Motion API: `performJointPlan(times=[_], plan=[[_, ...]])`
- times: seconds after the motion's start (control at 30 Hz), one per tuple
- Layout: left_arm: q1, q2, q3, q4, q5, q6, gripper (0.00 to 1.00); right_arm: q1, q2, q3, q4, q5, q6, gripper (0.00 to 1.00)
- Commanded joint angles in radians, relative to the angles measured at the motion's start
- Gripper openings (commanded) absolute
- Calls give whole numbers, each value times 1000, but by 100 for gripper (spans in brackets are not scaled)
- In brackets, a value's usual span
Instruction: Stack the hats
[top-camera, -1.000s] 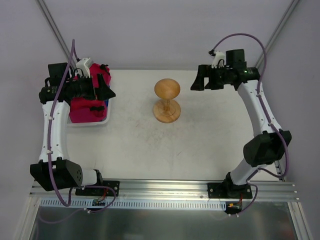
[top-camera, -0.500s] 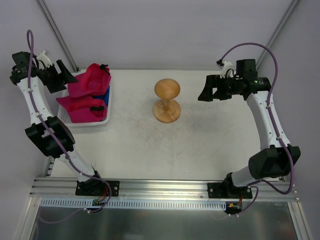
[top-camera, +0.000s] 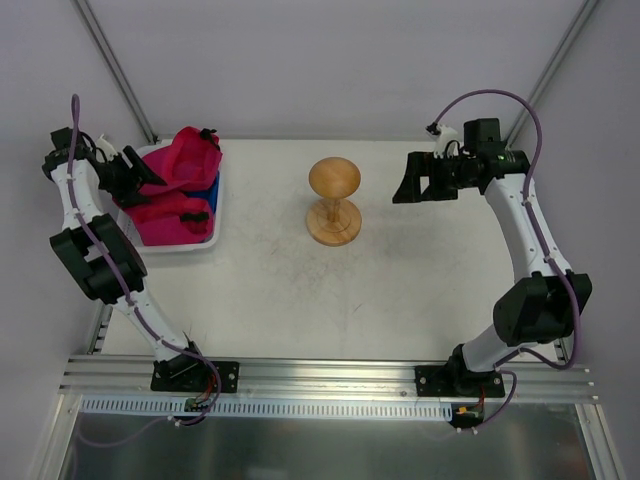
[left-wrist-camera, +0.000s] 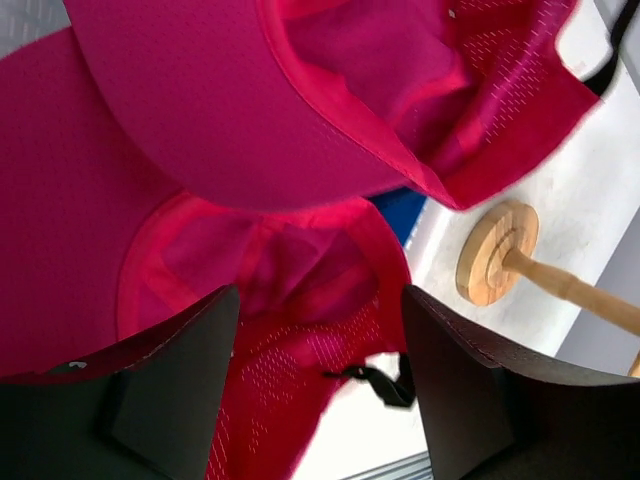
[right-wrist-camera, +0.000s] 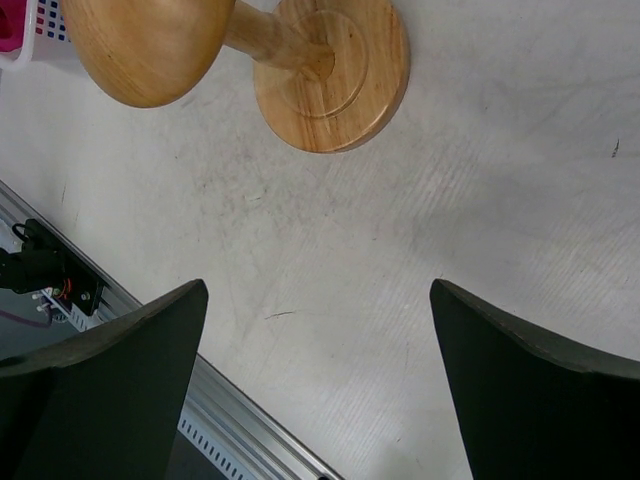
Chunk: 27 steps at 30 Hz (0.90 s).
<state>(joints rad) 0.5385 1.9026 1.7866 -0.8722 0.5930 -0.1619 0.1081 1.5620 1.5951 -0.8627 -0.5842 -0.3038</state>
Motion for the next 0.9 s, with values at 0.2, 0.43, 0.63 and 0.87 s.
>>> performJointPlan(times=[0.2,0.43,0.63,0.87], plan=[[9,142,17,98,31,-88,64,-2,49,77,7,-11,17,99],[8,225,102,117,54,-110,60,-1,56,85,-5,-12,25,99],[11,217,125,150,97,-142,60,-1,70,117,-15,-20,49,100],[17,171,105,202,91,-212,47,1,70,108,-13,-19,49,100]])
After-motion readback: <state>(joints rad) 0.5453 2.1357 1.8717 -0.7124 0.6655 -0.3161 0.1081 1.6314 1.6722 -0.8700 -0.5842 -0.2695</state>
